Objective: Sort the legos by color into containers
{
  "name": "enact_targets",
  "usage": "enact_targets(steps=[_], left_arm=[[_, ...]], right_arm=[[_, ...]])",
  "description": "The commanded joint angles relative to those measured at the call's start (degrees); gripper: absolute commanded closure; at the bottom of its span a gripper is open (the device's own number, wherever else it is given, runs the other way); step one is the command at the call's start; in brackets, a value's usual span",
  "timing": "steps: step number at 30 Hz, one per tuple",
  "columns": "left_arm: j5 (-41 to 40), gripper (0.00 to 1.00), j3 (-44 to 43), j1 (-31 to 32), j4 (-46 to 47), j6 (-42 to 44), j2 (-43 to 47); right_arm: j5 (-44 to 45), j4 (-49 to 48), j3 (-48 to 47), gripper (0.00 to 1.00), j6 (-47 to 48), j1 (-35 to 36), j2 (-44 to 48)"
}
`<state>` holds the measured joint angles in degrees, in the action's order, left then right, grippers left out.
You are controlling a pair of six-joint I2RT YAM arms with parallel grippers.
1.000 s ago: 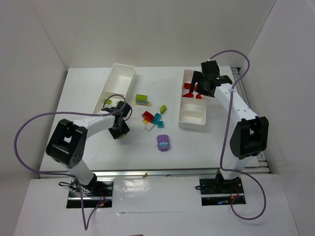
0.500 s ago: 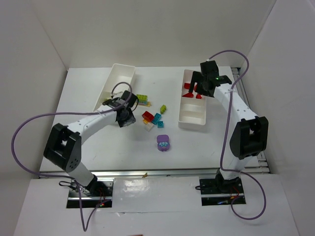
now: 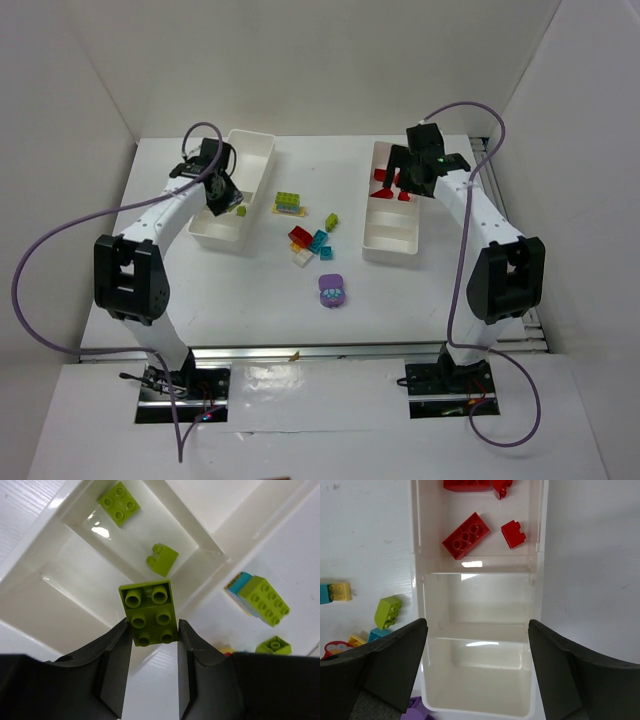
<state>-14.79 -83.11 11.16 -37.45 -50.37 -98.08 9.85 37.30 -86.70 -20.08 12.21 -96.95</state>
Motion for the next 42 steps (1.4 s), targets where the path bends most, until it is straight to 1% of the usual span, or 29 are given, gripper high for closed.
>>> enact_targets(steps=[1, 3, 5, 8, 9, 12, 13, 14, 16, 17, 18, 22, 24, 27, 30, 33, 37, 39, 40, 42], left_arm=[[-0.86, 0.85, -2.32, -2.27, 0.26, 2.73, -2.29], [0.28, 0.85, -2.32, -3.42, 2.90, 4.48, -3.43], [0.90, 0.84, -3.89, -4.21, 2.91, 5.19, -6.31], [0.90, 0.83, -6.10, -4.74, 2.38, 5.72, -9.05], [0.90, 0.83, -6.62, -4.74, 2.38, 5.72, -10.10], [1.43, 0.51, -7.15, -4.74, 2.91, 6.86, -11.86], [1.95, 0.33, -7.15, -4.74, 2.91, 6.86, -11.87], [1.95, 0.28, -7.15, -4.74, 2.91, 6.86, -11.87], [2.65, 0.23, -7.15, -4.74, 3.43, 7.39, -11.87], [3.35, 0.17, -7.15, -5.26, 3.44, 7.39, -11.87], [3.36, 0.15, -7.15, -5.27, 3.44, 7.91, -11.35], [6.43, 0.15, -8.21, -5.27, 3.44, 9.14, -8.45], [9.15, 0.15, -8.82, -3.70, 2.91, 9.68, -5.21], [10.91, 0.15, -8.30, -1.50, 2.91, 11.17, -1.42], [12.32, 0.15, -6.90, -0.87, 2.91, 12.31, 2.80], [12.94, 0.15, -5.40, -0.87, 2.91, 13.01, 5.79], [11.89, 0.15, -5.39, -0.87, 1.77, 14.94, 7.11], [11.09, 0.15, -5.39, -0.87, 0.98, 15.47, 7.12], [11.09, 0.15, -5.39, -0.87, 0.28, 15.48, 7.12], [11.09, 0.15, -6.10, -0.87, -0.94, 15.48, 7.64]], right_arm=[[-0.61, -1.35, 0.04, 0.11, -0.14, 0.98, -0.08], [-1.15, -2.14, 0.04, 0.11, -0.14, 2.73, -0.08], [-1.84, -2.76, 0.04, 0.11, -0.14, 5.35, -0.78], [-1.33, -2.76, -2.68, 0.11, -0.14, 8.79, -3.58], [-1.32, -2.24, -3.39, 0.11, -0.14, 11.06, -4.38], [-0.62, -3.62, -5.14, 0.11, -1.72, 14.58, -7.29], [-0.62, -4.51, -5.15, 0.11, -2.59, 15.30, -7.81], [-0.62, -5.21, -5.67, 0.11, -3.12, 15.30, -9.12], [-1.14, -5.22, -6.90, 0.11, -4.00, 16.79, -10.80], [-1.15, -5.22, -8.56, 0.11, -4.53, 17.41, -12.55], [-1.15, -4.52, -9.27, 0.11, -4.53, 17.41, -13.26], [-0.01, -3.91, -10.95, 0.11, -4.53, 18.64, -15.90], [0.52, -3.29, -11.65, 0.14, -5.15, 18.64, -17.38], [0.00, -3.29, -11.65, 0.16, -5.68, 18.64, -18.98], [-0.62, -2.06, -13.49, 0.17, -6.38, 18.64, -21.44], [-1.58, -1.44, -15.87, 0.17, -7.08, 18.64, -24.16], [-1.58, 0.23, -19.20, 0.17, -8.31, 19.79, -28.02], [0.34, 2.86, -20.96, 0.21, -9.89, 20.31, -29.78], [0.35, 3.91, -22.28, 0.27, -9.90, 20.31, -31.10], [1.75, 5.15, -22.29, 0.28, -11.30, 20.31, -31.11]])
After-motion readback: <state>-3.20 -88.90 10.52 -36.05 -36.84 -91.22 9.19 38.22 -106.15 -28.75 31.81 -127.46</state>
